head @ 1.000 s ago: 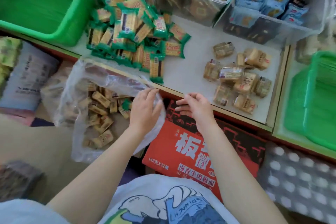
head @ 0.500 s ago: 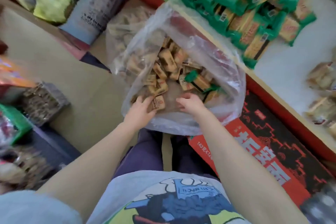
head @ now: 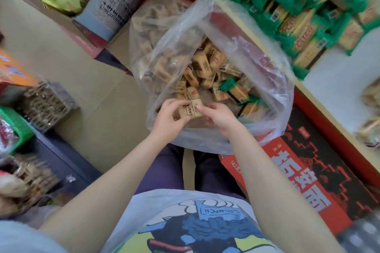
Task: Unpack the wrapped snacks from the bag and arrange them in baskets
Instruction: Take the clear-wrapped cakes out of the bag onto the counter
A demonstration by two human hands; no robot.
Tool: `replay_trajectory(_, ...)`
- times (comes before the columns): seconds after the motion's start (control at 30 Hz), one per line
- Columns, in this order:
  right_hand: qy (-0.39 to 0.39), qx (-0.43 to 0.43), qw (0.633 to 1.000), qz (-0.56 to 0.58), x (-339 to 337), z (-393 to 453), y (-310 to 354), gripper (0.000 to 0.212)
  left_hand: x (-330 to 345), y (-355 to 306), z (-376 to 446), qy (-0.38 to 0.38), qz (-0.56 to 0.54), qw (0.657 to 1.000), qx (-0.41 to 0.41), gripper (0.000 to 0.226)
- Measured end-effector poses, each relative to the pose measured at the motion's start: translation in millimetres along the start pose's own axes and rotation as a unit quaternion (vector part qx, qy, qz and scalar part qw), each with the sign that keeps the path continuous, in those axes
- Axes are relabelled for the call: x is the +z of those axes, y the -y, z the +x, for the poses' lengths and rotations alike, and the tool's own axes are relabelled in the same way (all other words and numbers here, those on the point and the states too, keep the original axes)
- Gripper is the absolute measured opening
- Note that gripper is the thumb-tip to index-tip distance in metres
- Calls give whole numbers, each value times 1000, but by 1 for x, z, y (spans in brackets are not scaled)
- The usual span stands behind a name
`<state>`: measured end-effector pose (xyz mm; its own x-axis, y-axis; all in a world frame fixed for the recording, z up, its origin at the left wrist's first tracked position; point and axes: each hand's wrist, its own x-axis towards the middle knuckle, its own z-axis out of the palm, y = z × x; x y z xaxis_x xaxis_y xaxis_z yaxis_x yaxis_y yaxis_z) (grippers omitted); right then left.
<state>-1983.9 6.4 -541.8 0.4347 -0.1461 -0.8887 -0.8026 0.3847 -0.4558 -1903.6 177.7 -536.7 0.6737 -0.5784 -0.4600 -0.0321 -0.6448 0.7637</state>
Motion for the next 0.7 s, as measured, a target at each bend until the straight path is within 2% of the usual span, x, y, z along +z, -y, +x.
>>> replay_trajectory(0.1,31,-37,998,49,-23,-25,17,19,-5,-42,1,-49,-72,996,-9,61)
replay_trajectory(0.17,39,-69,995,68,-44,-43,24,25,-4,-80,5,-59,-152,985,-49,60)
replay_trajectory(0.27,48,-116,992,30,-82,-77,24,48,8,-140,14,2,-251,965,-71,42)
replay_trajectory(0.33,44,-136,990,-10,-111,-105,19,44,28,-178,18,46,-262,962,-59,34)
replay_trajectory(0.4,17,-146,989,8,-147,-130,7,35,61,-212,24,75,-229,970,-35,29)
replay_trajectory(0.43,-18,-148,988,30,-168,-142,0,34,81,-227,27,84,-208,974,-24,28)
replay_trajectory(0.5,-138,-135,978,82,-212,-160,-17,40,123,-252,32,103,-145,984,4,28)
replay_trajectory(0.57,-258,-126,944,160,-255,-177,-29,33,165,-259,39,134,34,987,81,33)
replay_trajectory(0.6,-302,-134,921,207,-275,-186,-33,28,182,-257,41,148,161,966,139,38)
replay_trajectory(0.63,-331,-153,896,254,-292,-193,-34,24,195,-252,41,156,281,928,188,43)
replay_trajectory(0.7,-350,-201,850,337,-323,-202,-35,21,210,-239,40,145,423,857,256,53)
